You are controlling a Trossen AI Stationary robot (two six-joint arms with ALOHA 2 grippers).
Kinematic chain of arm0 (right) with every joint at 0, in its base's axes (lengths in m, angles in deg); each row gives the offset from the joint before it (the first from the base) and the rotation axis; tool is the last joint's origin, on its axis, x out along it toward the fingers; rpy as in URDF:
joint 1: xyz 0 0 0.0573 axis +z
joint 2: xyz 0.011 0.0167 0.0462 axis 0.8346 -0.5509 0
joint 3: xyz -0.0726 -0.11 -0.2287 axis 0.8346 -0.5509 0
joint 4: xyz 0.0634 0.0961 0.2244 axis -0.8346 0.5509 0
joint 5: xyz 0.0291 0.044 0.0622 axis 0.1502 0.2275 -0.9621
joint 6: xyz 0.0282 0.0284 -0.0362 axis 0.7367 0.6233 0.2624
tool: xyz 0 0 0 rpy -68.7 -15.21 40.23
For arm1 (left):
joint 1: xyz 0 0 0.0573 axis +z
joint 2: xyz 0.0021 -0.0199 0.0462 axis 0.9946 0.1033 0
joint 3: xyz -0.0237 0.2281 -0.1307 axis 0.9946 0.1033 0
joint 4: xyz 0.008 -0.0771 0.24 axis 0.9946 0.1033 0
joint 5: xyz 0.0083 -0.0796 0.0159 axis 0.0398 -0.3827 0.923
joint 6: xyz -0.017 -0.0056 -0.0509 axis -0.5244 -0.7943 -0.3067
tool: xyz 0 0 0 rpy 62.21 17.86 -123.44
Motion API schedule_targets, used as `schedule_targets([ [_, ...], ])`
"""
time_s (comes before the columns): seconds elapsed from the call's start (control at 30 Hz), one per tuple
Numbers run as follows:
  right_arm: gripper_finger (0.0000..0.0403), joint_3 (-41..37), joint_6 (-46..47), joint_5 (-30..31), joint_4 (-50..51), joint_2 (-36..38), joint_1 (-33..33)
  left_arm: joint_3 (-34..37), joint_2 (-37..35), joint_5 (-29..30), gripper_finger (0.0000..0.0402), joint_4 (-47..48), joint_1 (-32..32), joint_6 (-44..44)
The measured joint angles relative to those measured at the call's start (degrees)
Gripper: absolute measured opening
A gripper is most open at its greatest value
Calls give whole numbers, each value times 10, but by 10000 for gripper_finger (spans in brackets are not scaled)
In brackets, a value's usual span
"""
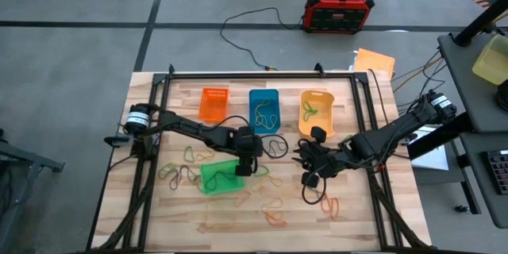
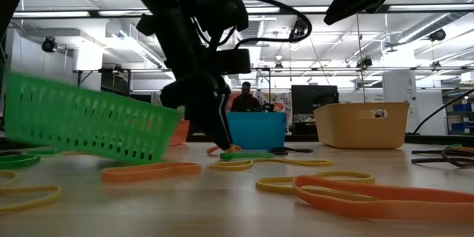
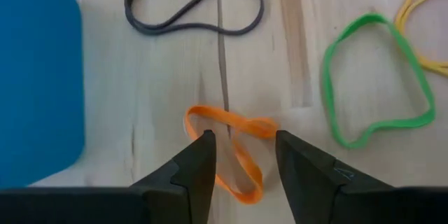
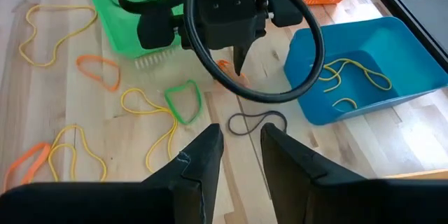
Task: Sort rubber bands into baskets
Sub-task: Adjust the green bin
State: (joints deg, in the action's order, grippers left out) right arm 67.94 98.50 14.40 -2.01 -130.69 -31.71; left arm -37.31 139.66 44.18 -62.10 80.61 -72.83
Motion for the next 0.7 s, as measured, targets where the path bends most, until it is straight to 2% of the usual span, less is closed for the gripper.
schedule_targets([
  [0.2,96,0,0,0,0,0,0,0,-2,0,118,7,0,1],
  [0.7,91,0,0,0,0,0,0,1,-5,0,116,6,5,20],
])
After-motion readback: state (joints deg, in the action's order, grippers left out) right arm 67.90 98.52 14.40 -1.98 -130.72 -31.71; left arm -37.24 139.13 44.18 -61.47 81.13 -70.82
